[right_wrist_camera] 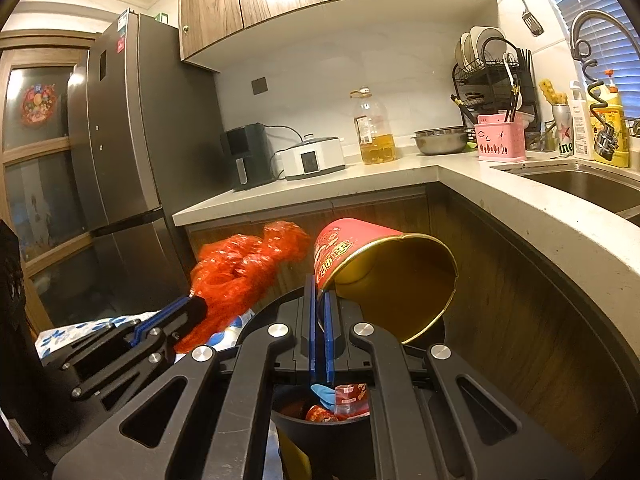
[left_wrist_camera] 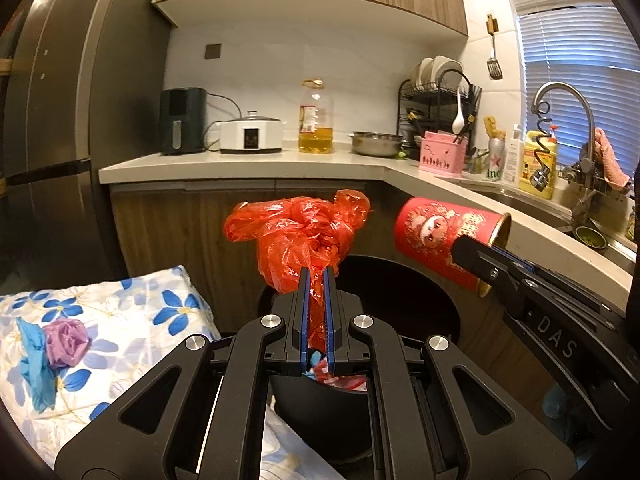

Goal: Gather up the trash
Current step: 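Carry the red bag and red can over the black trash bin, then open both tools over the bin to drop the bag and can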

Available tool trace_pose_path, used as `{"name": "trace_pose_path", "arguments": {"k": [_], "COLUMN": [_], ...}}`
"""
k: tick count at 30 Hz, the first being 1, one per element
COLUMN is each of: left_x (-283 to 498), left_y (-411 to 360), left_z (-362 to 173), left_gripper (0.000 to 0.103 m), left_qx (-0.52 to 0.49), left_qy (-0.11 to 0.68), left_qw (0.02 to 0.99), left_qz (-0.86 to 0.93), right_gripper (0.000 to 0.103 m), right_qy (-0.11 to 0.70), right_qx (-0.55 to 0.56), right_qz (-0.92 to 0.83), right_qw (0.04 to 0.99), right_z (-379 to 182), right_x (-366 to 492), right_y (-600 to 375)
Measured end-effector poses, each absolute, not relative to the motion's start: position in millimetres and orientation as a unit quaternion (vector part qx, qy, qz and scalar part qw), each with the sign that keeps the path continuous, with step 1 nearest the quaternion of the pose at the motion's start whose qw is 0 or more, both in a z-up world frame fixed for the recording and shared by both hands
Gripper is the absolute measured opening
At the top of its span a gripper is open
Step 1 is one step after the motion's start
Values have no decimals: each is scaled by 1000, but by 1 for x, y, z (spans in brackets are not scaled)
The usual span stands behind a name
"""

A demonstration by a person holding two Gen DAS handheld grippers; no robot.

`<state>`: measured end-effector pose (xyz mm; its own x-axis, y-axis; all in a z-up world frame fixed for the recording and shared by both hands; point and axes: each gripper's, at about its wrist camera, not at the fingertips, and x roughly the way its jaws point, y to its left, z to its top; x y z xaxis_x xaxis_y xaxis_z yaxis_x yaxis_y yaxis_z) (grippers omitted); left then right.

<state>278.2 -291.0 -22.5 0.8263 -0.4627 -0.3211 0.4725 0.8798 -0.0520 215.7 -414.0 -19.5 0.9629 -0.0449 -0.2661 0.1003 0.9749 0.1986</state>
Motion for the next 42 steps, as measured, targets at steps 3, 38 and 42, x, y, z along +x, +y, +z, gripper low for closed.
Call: {"name": "trace_pose_path", "arguments": {"k": [3, 38, 42], "left_x": [280, 277, 268], "left_y": [-294, -263, -245], "left_z": [-26, -38, -35], "left_gripper": [6, 75, 78], "left_qx": [17, 6, 1], "left_qy": [166, 176, 170], "left_qw": [953, 959, 964], "left_qz": [-251, -224, -202], "right_gripper": [4, 54, 60], "right_qy": [132, 141, 137], "right_qx": [105, 127, 117], "right_qz": [-37, -56, -57], "right_qw": [985, 980, 982], "right_z": [-20, -25, -24], "right_x": [219, 216, 207], "right_y": [-415, -420, -407]}}
